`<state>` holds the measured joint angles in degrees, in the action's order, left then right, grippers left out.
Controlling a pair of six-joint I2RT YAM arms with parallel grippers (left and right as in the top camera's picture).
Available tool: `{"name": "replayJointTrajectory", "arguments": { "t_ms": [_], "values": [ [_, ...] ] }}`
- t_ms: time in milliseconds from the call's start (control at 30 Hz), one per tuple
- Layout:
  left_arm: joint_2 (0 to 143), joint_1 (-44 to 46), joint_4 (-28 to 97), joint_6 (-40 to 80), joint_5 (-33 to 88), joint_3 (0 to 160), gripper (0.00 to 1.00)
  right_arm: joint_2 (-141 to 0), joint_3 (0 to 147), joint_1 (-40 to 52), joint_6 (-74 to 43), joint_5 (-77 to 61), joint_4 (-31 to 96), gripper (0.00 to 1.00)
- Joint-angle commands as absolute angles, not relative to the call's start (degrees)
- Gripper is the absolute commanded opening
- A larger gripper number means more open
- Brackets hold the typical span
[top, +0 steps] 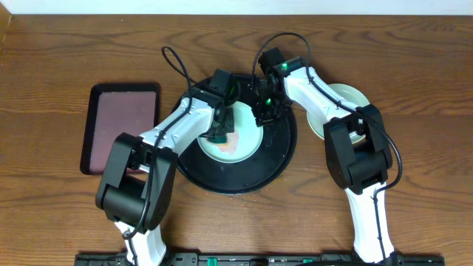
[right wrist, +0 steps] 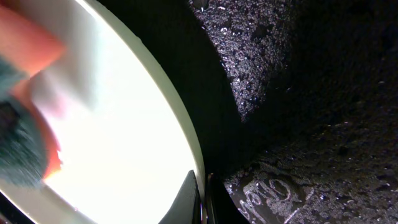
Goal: Clean dirty plates on tray and stack at the side
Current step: 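Scrub the last pale green plate with the sponge in left gripper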
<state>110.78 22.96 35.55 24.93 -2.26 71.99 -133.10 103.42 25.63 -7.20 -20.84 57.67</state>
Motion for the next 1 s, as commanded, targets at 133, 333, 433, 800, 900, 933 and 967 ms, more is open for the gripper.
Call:
{"name": "replayJointTrajectory", "arguments": {
  "t_ms": [133, 333, 433, 800, 900, 933, 967],
  "values": [
    [112.09, 21.32, 44.18, 29.63, -15.4, 71.33, 0.07, -134.43, 102.04, 25.98, -8.1, -17.78, 57.52, 0.01],
    [112.09, 21.3, 45.76, 12.84, 2.98, 71.33, 0.07, -134.43, 102.04, 25.98, -8.73, -17.41, 57.41, 0.01],
    [112.09, 21.3, 44.58, 0.97, 19.86, 71.33, 0.07, -134.43, 102.04, 25.98, -8.78, -17.41, 57.41, 0.01],
    [112.09, 21.3, 32.21, -1.85, 20.01, 71.33, 0.07, -134.43, 102.04, 26.09, -8.75, -16.97, 57.39, 0.01],
    [112.09, 21.28, 28.99, -0.47, 11.49, 71.33, 0.08, -134.43, 102.04, 26.09, -8.75, -16.97, 57.41, 0.01],
    [112.09, 21.28, 28.4, 0.58, 8.71, 71.33, 0.07, -134.43, 102.04, 26.09, -8.73, -16.95, 57.45, 0.01],
    [112.09, 21.28, 27.7, 2.48, 4.25, 71.33, 0.08, -134.43, 102.04, 26.09, -8.73, -16.95, 57.54, 0.01]
  ]
}}
